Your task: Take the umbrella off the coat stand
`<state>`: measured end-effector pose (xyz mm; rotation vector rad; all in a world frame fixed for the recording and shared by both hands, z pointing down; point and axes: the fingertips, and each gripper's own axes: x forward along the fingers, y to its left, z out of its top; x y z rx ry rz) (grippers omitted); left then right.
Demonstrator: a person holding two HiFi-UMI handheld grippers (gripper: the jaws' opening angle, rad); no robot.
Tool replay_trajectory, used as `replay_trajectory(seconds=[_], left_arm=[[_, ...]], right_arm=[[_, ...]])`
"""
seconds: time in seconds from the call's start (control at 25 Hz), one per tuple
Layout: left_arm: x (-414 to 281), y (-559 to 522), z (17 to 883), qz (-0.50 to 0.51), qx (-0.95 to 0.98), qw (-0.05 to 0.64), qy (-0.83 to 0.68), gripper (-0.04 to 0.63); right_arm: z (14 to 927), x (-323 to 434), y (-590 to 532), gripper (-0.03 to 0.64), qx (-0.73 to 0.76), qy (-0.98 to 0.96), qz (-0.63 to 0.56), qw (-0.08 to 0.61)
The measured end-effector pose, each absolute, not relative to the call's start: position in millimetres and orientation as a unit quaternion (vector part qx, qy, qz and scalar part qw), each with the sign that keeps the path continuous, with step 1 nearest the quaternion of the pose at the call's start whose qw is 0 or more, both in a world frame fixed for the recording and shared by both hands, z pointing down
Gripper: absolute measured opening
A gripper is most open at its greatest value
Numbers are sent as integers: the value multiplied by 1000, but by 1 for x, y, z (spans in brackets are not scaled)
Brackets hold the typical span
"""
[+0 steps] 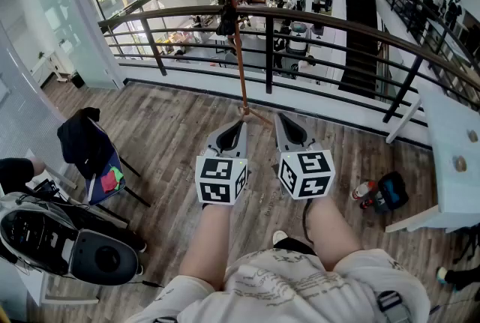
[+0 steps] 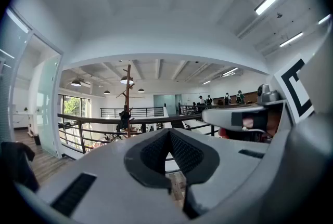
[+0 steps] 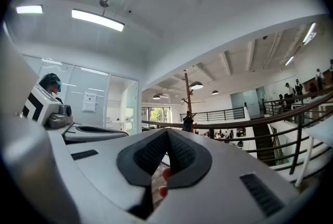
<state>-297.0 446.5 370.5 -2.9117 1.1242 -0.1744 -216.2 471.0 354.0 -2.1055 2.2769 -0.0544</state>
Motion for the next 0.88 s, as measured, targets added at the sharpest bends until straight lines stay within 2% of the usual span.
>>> replay_trajectory(seconds=[0.4,0.88], left_arm=[[-261,422,368,-50,-928,15,369,3],[-182,320,345,-40,-917,28,396,3]], right_arm=[[357,-179,448,-8,-665,745,-27,47],[343,-102,348,-8,-643,764,-10,40]])
